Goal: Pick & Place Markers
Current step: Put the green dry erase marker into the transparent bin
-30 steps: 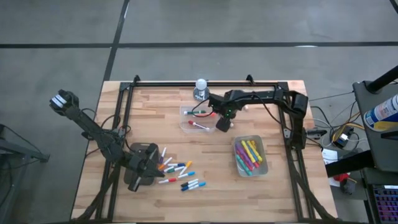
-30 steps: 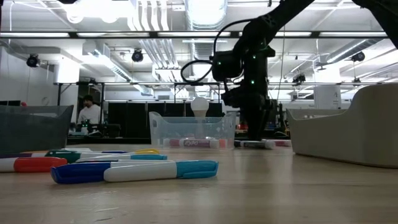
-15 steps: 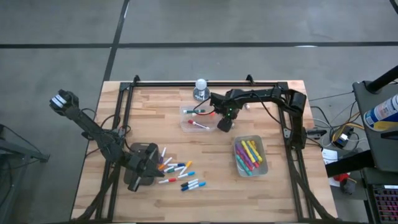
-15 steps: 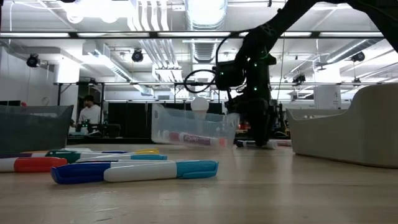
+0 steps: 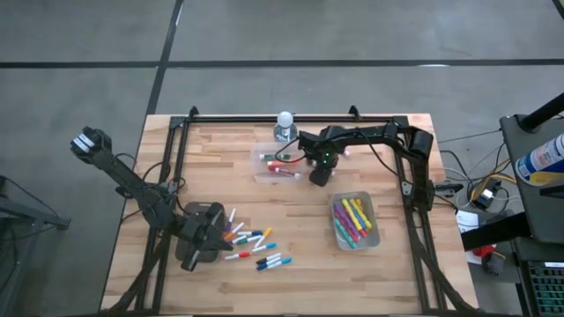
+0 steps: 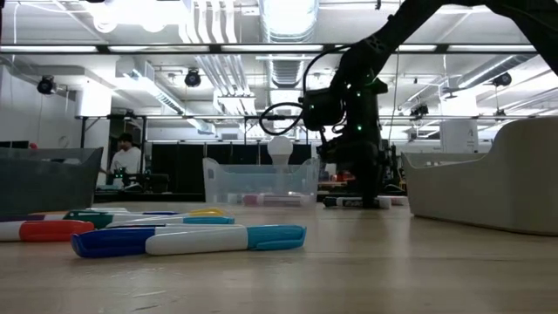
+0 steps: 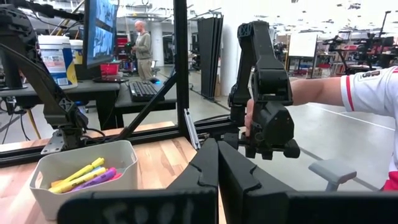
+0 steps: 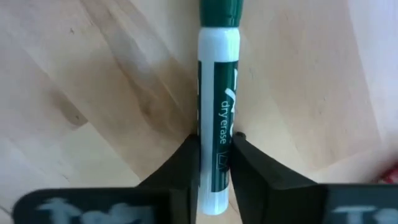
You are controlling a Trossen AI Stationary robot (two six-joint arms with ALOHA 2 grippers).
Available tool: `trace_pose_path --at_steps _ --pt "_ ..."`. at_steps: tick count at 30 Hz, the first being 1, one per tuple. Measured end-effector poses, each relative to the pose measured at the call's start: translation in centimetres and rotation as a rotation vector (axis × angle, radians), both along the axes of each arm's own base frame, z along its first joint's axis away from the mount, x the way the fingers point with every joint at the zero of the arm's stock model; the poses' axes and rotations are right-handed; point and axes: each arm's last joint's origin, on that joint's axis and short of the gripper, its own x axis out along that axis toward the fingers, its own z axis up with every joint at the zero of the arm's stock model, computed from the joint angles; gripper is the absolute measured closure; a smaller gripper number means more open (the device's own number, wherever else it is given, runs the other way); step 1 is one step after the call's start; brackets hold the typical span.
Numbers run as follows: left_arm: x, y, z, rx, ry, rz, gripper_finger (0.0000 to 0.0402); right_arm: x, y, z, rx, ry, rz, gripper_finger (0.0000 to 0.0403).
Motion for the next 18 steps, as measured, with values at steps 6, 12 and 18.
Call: trace_pose_path --at_steps 6,12,18 --pt "0.0 0.0 0.0 0.0 0.0 0.0 0.0401 -0.3 0.1 0.0 0.016 0.026 0.0 0.0352" --pt "0.0 0.0 0.0 0.0 0.0 0.0 0.0401 -0.7 0.1 1.5 -0.044 0.074 0.0 0.0352" --pt "0.0 0.0 0.0 0.005 -0.003 0.0 0.0401 -0.3 -0.3 5.6 -0.195 -0.016 -0.027 0.0352"
